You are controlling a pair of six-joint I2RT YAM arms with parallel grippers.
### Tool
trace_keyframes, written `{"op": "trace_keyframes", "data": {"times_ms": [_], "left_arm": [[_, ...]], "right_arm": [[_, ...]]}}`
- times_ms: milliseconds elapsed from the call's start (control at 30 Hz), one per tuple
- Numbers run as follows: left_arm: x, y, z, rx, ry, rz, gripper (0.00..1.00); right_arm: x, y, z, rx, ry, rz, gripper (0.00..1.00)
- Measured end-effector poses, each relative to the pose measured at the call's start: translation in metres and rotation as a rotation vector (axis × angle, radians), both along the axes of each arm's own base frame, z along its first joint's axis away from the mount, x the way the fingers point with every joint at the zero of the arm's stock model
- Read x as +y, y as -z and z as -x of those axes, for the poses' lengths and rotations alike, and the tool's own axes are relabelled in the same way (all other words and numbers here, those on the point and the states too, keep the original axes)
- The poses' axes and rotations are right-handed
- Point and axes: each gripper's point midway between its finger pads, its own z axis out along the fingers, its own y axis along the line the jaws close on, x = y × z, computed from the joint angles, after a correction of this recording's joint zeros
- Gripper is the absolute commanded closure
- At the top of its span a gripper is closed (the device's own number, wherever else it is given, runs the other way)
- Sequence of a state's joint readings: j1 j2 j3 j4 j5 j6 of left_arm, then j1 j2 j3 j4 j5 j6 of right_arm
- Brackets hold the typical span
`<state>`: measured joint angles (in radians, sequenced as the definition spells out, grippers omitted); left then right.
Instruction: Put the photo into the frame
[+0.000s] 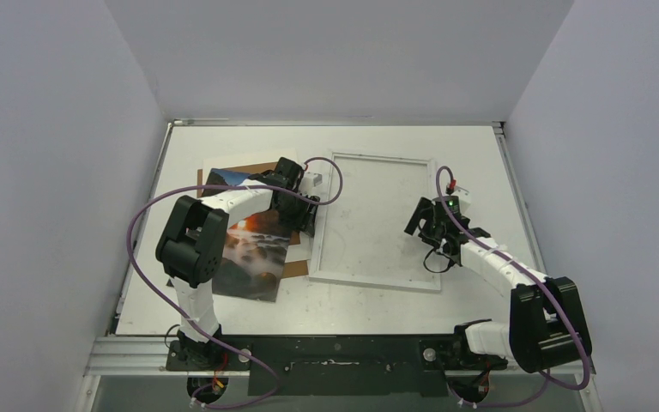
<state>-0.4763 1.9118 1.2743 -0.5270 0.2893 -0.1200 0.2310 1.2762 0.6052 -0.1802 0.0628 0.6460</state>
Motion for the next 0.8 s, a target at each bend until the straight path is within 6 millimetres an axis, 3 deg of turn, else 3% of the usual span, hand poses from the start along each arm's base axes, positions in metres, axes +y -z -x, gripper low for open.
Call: {"op": "trace_keyframes", "data": {"times_ms": [400,800], "left_arm": [[0.0,0.0,0.0,0.001,0.001,0.003,0.54],[-0.001,0.0,-0.001,-0.002,-0.001,0.005,0.54]], "right_arm": [[0.008,0.0,0.002,-0.002,-0.025,0.008,0.13],[0.048,-0.016,0.0,-0.031,-0.141,-0.005,0.13]]}}
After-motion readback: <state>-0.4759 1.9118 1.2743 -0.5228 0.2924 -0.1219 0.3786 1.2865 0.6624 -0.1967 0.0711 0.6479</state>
